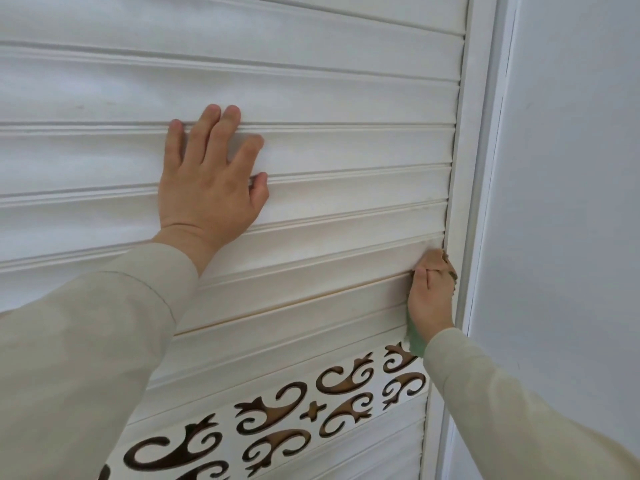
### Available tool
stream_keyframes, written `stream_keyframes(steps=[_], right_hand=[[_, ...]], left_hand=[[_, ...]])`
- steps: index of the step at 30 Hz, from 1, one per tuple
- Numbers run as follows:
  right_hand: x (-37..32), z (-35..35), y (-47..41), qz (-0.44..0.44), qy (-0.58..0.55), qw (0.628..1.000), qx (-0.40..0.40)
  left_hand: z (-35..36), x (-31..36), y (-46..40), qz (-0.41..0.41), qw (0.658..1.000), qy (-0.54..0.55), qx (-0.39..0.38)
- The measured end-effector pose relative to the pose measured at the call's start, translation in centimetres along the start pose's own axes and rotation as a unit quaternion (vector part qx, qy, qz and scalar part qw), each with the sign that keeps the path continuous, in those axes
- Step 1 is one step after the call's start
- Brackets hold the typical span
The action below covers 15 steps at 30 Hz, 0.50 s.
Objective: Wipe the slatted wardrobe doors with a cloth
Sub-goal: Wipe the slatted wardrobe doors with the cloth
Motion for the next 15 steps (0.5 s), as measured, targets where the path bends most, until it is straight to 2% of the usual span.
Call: stream_keyframes(steps=[4,5,9,10,12,13,15], right_hand=[[-0.6,0.4,1.5,0.014,0.011,1.0,0.023],[-1.3,1.2,2.7,0.006,0.016,1.0,0.005],[-5.2,7.4,8.0,-0.127,0.054,0.976,-0.171],[-6.2,7.8,8.2,-0.172,0.071,0.964,-0.189],[-7.2,6.9,6.6,-0.214,0.097,0.957,-0.172],[-6.9,5.9,5.0,-0.193,0.084,0.965,-0.154],[-5.7,3.6,1.3,-0.089,0.033,0.989,-0.11]], left_hand=[[0.0,0.0,-0.1,0.0,1.0,-0.001,-0.006],[0.1,0.1,-0.1,0.001,1.0,-0.001,-0.009],[0.2,0.0,0.1,0.0,1.0,-0.005,-0.012],[0.2,0.0,0.1,0.0,1.0,-0.004,-0.012],[0.1,0.0,0.0,0.002,1.0,0.0,-0.013],[0.1,0.1,0.0,0.002,1.0,-0.002,-0.011],[0.1,0.0,0.0,0.002,1.0,-0.008,-0.007]])
Point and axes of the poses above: each hand's wrist, its own y-axis away from the middle knuckle, its own z-axis out of the palm, x = y × z, the point moved 8 cm from there along -y, towards the middle knuckle, and after that the axes turned 9 degrees about -y, right-handed, at the moved point
